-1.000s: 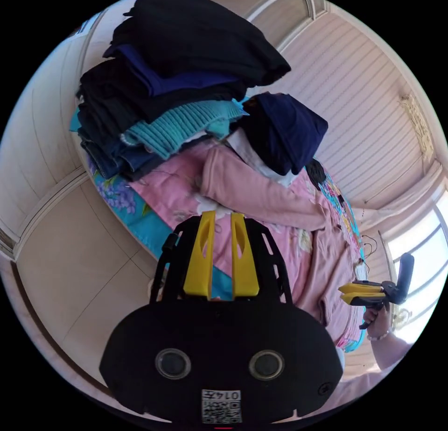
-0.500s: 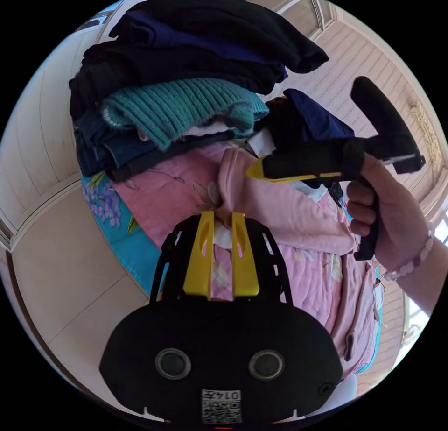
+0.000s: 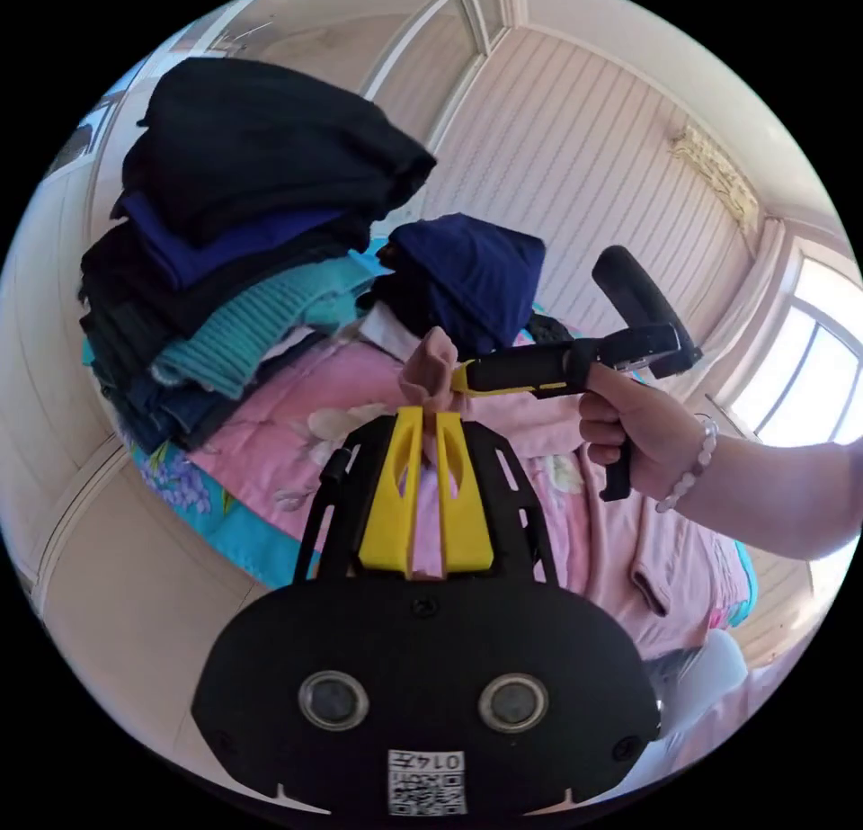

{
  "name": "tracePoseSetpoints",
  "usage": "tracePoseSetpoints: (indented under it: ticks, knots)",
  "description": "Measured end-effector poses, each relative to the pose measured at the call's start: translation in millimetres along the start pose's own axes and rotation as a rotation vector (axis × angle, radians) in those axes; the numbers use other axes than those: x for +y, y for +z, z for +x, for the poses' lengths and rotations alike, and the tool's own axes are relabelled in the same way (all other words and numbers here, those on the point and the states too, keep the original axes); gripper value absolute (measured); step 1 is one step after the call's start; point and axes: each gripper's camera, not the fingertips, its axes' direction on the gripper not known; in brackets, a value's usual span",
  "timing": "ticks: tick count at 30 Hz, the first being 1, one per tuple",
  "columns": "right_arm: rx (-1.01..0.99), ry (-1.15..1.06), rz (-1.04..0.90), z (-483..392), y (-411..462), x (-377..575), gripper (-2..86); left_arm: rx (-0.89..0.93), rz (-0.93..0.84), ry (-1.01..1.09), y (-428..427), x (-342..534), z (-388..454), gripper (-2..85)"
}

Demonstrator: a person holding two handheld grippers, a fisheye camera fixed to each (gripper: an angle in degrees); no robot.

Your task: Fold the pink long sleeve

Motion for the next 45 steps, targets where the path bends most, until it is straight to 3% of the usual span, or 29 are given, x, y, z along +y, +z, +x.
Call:
tracePoseSetpoints:
  ticks: [5,12,24,31,37,40,42,45]
  knots:
    - [-0.080,0.059,0.255,8.8,-128.8,110.1,0.6,0.305,0.031,0.196,-29.0,14.8,111.7,0.9]
    - [0.098,0.185,0.503,5.0,-278.5,279.0,0.6,0.617,-0.045,0.444,-29.6,47.0,276.8,1.2]
    - [0.168,0.460,0.759,34.2,-381.5,466.9,0.7,0.800,-0.296,0.681,12.9,128.5,444.0,2.5]
    - [0.118,0.703,0.710,85.4,-387.1,527.8,0.8,0.778,-0.495,0.692,69.6,160.8,469.8,2.1]
    - [0.128,0.913,0.601,115.5,-404.1,556.5,1.3,0.610,-0.469,0.684,105.3,130.0,434.8,1.7]
    - [0.299,0.862,0.534,122.1,-438.3,530.8,2.2,0.386,-0.394,0.720,137.8,94.9,403.2,2.7]
    - [0.308,0.740,0.506,136.3,-457.5,490.1,3.1,0.250,-0.381,0.729,173.7,66.9,385.6,3.6]
    - [0.287,0.537,0.469,167.8,-478.3,397.5,5.6,0.193,-0.395,0.706,219.6,38.5,377.2,4.9]
